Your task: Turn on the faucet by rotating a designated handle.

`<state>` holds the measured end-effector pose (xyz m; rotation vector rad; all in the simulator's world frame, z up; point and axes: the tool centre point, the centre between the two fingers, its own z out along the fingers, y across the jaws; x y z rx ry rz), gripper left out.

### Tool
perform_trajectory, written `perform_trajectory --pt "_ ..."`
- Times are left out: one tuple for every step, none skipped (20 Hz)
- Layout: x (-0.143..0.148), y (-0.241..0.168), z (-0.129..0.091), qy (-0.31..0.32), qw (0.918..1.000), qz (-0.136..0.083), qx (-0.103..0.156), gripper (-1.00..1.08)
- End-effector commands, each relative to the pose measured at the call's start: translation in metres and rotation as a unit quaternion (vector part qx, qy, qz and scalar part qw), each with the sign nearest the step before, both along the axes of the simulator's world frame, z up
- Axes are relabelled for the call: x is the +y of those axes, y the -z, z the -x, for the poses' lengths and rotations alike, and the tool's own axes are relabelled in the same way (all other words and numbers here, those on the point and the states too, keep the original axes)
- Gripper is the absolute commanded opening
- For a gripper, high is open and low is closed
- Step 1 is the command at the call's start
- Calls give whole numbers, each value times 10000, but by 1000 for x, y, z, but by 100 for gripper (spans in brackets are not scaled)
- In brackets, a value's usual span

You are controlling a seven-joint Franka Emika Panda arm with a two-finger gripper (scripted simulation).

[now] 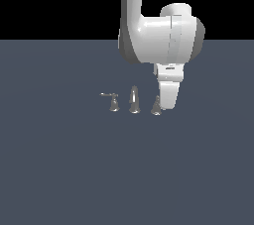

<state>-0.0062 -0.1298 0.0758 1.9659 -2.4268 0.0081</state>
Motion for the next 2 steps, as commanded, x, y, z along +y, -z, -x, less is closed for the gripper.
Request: perform_trajectory --pt "52 -1 -16 -319 9994 -78 -52 -100" --pt "52 -1 -16 -319 9994 -78 -52 -100"
